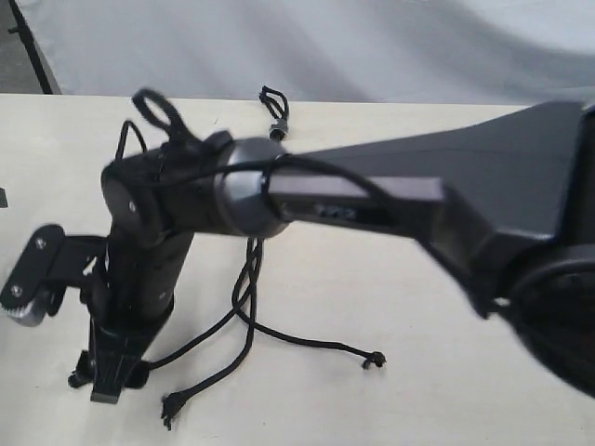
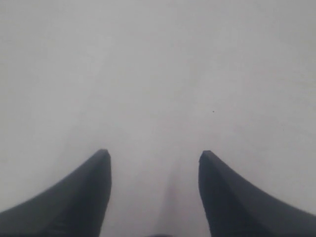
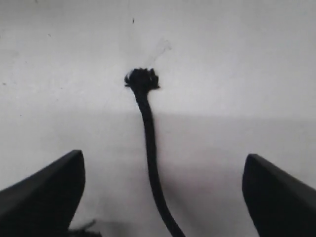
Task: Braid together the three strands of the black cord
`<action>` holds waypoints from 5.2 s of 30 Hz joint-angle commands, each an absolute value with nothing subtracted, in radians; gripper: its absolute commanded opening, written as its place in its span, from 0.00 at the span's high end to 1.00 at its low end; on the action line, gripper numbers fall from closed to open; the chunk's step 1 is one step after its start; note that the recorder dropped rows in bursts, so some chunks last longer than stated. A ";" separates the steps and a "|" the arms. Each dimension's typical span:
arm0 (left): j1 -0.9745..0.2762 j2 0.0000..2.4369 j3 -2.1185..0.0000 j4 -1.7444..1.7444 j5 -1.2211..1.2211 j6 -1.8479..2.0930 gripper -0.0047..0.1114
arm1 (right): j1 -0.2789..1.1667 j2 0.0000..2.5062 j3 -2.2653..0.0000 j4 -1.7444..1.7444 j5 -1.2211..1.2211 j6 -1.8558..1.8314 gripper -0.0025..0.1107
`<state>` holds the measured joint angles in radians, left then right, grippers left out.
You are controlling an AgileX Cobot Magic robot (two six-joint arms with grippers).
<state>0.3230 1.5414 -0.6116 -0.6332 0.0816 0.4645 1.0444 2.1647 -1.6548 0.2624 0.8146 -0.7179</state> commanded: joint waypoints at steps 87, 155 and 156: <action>0.025 0.000 0.000 0.069 -0.091 -0.040 0.96 | 0.638 0.809 -0.294 -0.077 -0.333 -0.119 0.97; 0.025 0.000 0.000 -0.034 0.231 0.030 0.96 | 0.638 0.652 -0.188 -0.028 -0.392 -0.109 0.97; 0.025 0.000 0.000 -0.034 0.231 0.030 0.96 | 0.638 0.607 -0.152 -0.022 -0.392 -0.109 0.97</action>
